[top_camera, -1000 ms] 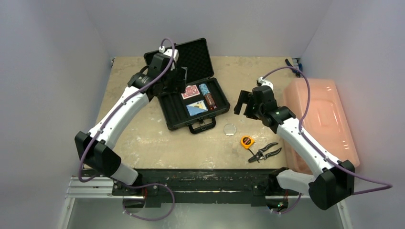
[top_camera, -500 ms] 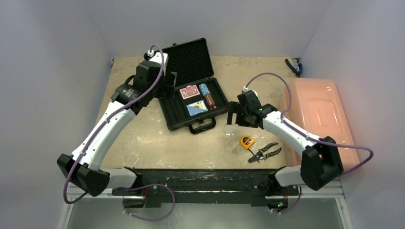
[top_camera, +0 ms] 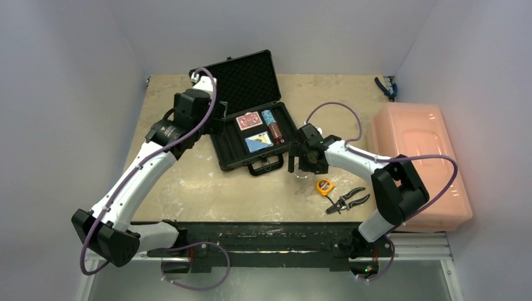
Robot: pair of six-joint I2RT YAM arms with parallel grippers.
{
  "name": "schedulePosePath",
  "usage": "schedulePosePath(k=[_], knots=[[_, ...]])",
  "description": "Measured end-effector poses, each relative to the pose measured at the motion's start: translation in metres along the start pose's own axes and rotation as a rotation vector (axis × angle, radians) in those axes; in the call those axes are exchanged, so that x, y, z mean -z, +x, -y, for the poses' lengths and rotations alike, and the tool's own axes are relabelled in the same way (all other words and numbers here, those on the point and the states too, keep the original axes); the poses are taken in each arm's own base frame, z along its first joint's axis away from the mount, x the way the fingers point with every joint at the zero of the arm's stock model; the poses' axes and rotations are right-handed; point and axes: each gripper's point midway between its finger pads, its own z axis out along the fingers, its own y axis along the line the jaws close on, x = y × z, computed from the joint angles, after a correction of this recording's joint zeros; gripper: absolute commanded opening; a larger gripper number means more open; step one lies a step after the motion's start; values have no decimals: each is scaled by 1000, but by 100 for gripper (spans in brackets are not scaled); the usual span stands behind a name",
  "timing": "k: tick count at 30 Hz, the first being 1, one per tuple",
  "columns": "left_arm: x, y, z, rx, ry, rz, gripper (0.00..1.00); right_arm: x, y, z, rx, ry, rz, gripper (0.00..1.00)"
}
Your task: Pack up texas hold em set
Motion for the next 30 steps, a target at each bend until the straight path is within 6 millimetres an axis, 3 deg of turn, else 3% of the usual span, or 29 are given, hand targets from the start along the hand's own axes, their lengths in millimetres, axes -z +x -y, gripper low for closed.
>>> schedulePosePath(k=[15,30], knots=[[2,-2,-6,2,-27,16,100,-16,-10,2,1,66,-1,97],[3,-2,-11,-3,-50,18,100,-23,-7,6,15,96,-14,86]])
